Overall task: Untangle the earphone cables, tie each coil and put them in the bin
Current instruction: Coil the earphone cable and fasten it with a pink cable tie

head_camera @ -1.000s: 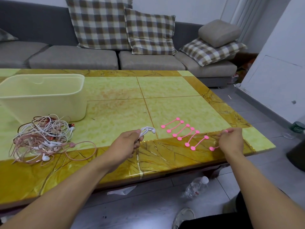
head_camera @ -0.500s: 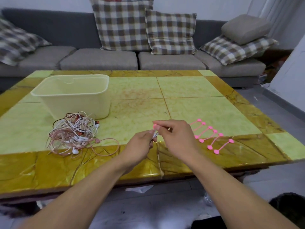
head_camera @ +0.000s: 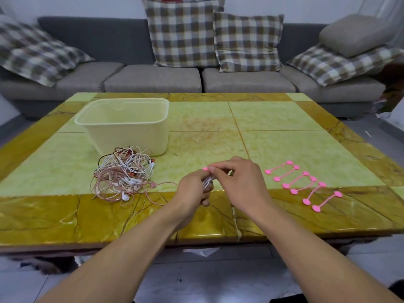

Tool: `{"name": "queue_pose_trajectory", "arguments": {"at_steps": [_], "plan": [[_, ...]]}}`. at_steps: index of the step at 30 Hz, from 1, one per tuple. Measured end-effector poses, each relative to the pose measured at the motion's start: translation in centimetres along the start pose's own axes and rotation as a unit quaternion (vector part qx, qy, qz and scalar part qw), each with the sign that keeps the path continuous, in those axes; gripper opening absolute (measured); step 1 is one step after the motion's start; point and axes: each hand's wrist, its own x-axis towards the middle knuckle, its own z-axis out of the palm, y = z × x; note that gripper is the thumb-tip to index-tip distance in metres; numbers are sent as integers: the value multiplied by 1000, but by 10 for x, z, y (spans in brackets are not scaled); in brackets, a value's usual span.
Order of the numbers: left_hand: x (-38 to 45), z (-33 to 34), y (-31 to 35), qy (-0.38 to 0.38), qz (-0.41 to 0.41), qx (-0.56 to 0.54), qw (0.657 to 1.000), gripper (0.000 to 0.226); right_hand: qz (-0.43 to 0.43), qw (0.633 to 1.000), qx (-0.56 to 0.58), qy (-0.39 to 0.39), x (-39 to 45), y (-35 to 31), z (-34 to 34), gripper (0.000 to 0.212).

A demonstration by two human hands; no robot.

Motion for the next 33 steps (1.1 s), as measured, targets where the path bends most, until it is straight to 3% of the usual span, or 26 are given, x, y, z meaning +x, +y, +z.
{"name": "queue_pose_trajectory", "arguments": {"at_steps": [6,9,12,14,16,19,27,33], "plan": [[0,-5,3,13,-11,-97,995,46,-23,998,-24,-56,-6,-9,7,25],[-3,-3,5,14,-2,-138,990,40,18,996,75,-35,-8,-12,8,21],[-3,-4,7,2,9,-151,988,45,108,963,248,-12,-8,-12,3,9],[-4,-5,9,-9,22,-140,990,48,180,932,314,-11,-7,-12,2,18],[-6,-6,12,-16,24,-130,991,48,249,901,351,-56,-4,-9,0,34],[-8,-10,16,-38,12,-96,995,50,242,875,383,-171,-3,-7,-6,35],[-9,-24,18,-98,11,-16,995,43,128,932,305,-149,-8,-8,-13,33],[-12,-22,14,-56,47,13,997,28,75,962,242,-104,-8,-4,-9,15]]}}
